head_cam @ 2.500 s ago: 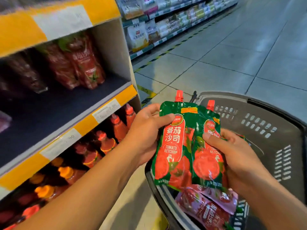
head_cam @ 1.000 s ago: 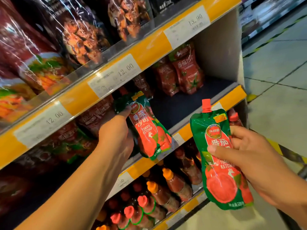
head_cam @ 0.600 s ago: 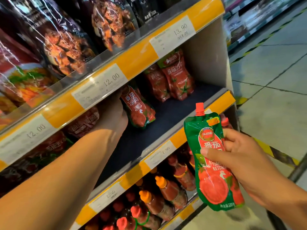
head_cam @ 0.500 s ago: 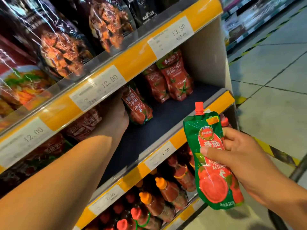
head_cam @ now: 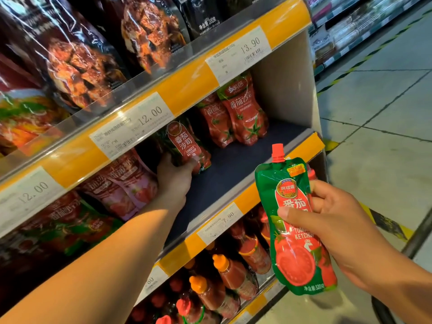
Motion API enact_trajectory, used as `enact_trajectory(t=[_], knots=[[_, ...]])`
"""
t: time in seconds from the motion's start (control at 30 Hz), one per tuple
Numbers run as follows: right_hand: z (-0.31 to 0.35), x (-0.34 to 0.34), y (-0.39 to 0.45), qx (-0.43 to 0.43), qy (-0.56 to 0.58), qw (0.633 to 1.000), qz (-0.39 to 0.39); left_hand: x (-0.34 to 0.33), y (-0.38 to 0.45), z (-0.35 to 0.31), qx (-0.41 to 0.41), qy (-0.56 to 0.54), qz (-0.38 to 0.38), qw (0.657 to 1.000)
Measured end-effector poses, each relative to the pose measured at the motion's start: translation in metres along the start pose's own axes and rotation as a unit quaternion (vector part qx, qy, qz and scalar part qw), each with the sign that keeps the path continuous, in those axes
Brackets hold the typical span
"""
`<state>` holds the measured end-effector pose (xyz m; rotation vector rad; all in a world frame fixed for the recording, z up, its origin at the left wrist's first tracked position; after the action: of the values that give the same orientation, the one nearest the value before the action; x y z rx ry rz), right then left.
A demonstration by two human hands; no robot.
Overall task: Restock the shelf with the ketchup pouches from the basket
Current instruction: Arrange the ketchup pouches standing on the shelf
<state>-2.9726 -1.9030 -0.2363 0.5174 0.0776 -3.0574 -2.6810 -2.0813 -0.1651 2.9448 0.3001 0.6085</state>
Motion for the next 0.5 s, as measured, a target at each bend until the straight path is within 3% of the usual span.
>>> enact_trajectory(t=[0.2,0.5], knots=[[0.001,-0.001,0.003,0.001,0.002,1.000,-0.003,-0.013,0.032,-0.002,0.001,0.026,0.007,1.000],[0.001,-0.005,0.006,0.003,0.001,1.000,-0.007,-0.024,0.071,-0.002,0.004,0.109,-0.049,0.993]])
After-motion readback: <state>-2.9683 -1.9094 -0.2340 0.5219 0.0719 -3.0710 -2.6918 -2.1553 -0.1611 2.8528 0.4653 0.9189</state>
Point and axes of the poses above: each hand's wrist, its own y-axis towards the middle knuckle, its own x-axis out of the back of the hand, z = x × y, the point moved 10 cm from there along y, towards the middle knuckle, and after that the axes turned 9 degrees about z, right-handed, at the moved point
